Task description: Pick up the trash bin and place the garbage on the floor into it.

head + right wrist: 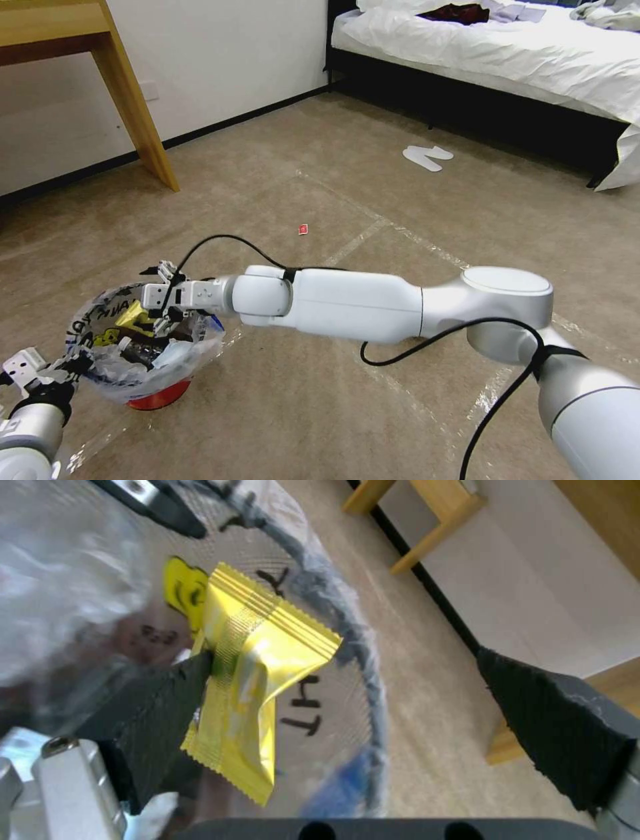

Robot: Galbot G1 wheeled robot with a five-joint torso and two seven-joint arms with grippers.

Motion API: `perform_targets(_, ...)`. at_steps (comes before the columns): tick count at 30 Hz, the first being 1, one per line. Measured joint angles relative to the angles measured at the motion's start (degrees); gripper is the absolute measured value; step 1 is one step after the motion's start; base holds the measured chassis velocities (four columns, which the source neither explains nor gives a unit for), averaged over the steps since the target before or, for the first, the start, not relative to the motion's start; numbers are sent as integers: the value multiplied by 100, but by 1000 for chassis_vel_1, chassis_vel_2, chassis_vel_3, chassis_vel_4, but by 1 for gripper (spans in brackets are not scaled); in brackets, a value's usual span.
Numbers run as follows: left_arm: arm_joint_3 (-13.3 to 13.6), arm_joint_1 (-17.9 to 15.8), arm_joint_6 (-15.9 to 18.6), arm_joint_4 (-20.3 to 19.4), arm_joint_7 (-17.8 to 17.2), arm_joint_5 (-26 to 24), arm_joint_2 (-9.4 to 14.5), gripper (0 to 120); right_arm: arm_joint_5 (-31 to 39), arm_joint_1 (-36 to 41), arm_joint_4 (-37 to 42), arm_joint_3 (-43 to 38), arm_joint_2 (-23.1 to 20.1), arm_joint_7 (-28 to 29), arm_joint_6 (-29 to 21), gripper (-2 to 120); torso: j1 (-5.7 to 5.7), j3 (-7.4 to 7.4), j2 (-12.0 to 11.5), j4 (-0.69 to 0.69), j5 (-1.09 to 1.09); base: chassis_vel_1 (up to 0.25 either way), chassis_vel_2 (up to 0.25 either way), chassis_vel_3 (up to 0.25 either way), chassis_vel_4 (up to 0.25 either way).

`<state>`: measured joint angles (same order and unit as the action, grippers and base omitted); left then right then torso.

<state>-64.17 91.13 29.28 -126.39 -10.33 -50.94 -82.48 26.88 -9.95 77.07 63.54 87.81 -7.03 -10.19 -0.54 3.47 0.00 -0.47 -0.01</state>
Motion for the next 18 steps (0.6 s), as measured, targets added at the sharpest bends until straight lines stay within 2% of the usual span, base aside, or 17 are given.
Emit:
perform_targets(4, -2, 2, -6, -23, 11, 6, -9, 5, -53, -45, -138, 48, 166, -31, -46, 100, 0, 0, 0, 1, 0, 0, 0, 0, 0)
perform_targets(12, -20, -2, -7, -31, 11, -12, 15, 5, -38, -66, -83, 148, 127, -95, -159, 100, 0, 0, 0, 1, 0, 0, 0, 0, 0)
perform_targets(15, 1, -15, -7, -31, 12, -12, 10, 5, -451, -200, -120, 192, 23, -466, 13, 100, 0, 0, 0, 0, 1, 0, 0, 0, 0)
perform_targets(18, 5, -19, -7, -31, 12, -12, 4, 5, -295, -279, -126, 240, -9, -618, 86, 100, 0, 0, 0, -1, 1, 0, 0, 0, 0)
